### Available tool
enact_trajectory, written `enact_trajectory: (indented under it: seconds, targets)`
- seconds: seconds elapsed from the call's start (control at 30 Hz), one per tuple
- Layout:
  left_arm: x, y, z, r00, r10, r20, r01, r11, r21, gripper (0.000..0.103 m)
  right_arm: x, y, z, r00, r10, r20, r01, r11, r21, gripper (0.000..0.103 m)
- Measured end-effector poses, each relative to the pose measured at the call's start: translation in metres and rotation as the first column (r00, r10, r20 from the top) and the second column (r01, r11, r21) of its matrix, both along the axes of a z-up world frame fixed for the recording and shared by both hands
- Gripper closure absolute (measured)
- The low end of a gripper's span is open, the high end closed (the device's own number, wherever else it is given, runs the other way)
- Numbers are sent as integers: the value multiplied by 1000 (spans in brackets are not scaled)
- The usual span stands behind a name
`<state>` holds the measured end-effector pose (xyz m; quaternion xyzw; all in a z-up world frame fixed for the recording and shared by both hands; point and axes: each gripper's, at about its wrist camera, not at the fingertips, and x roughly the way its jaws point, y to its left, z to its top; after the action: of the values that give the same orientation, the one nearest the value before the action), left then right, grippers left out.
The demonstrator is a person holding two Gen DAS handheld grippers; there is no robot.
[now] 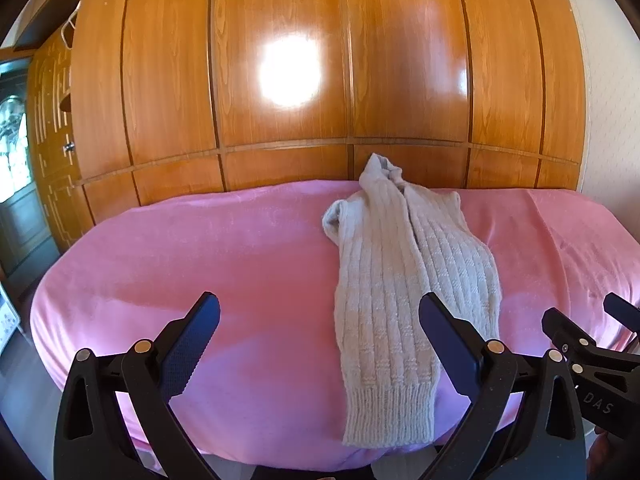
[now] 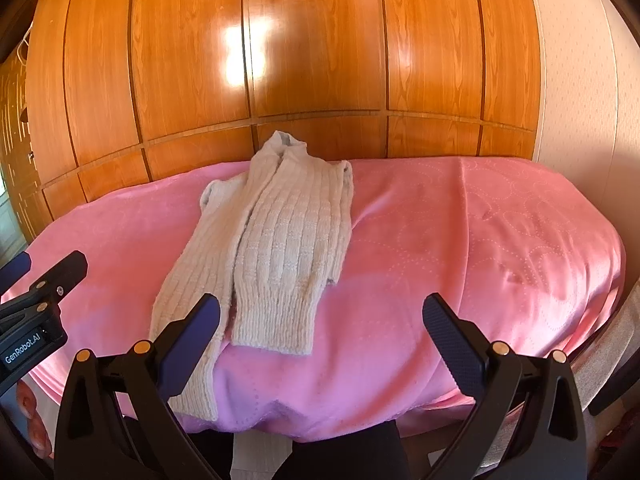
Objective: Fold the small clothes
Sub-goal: 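Move both grippers toward the folded cream sweater on the bed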
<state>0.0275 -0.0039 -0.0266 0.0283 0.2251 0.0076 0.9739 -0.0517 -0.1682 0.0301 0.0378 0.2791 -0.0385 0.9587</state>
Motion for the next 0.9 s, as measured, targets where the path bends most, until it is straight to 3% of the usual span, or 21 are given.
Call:
enact_trajectory:
  seconds: [0.23, 0.5, 0.6, 0.9]
  targets:
    - [-12, 2, 0, 999, -3, 38, 3, 1000, -2, 4, -1, 4, 0, 1000, 18, -9, -18, 1000, 1, 2]
    - [-10, 2, 5, 1000, 2, 30, -1, 1000, -9, 4, -3, 9, 2, 999, 40, 5, -40, 999, -9, 2]
    - [-10, 2, 5, 1000, -2, 30, 2, 1000, -5, 4, -1, 4, -2, 996, 80, -29, -77, 993, 87, 2]
    - [-7, 5, 7, 1000, -2, 13, 2, 1000, -21, 4, -11, 2, -3, 995, 95, -28, -91, 989, 116, 2]
